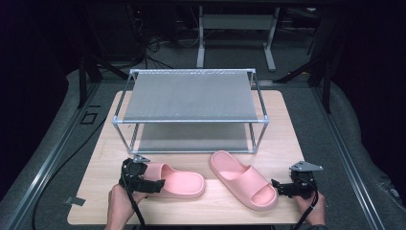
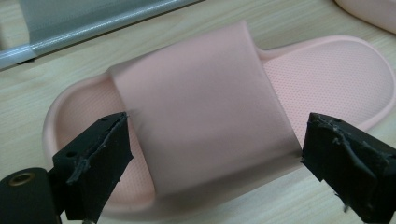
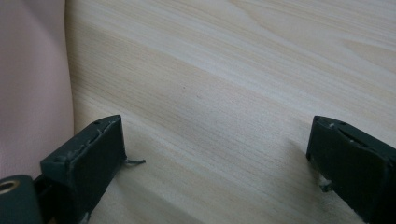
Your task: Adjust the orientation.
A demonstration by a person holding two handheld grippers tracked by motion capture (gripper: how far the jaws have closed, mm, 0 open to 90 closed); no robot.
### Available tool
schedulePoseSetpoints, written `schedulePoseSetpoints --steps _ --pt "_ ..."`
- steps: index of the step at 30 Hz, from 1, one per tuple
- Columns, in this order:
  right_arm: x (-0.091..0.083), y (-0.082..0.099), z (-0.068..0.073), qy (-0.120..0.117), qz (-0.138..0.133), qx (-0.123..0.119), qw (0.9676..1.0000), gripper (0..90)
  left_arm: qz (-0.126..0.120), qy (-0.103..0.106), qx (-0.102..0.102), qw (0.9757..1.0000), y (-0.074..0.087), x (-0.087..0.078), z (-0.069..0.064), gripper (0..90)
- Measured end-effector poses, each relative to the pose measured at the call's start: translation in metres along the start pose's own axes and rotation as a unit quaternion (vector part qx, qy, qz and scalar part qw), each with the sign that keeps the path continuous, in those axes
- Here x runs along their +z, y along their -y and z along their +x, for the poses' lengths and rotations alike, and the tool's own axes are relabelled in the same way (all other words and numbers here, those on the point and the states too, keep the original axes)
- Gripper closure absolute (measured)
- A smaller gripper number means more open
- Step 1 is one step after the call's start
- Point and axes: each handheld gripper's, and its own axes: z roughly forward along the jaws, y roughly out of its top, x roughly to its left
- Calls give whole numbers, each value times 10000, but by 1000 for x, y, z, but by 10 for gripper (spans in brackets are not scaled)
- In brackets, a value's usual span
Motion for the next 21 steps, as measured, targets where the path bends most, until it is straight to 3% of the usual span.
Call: schedulePoseSetpoints --steps 10,16,21 --pt "0 0 0 -6 1 -4 10000 41 11 8 -47 10000 10 -6 10 80" --pt "0 0 0 -7 -1 -4 10000 42 36 48 -44 10000 19 -4 7 117" --pt "0 0 0 -8 -1 -4 10000 42 -139 0 -91 9999 23 -5 5 127"
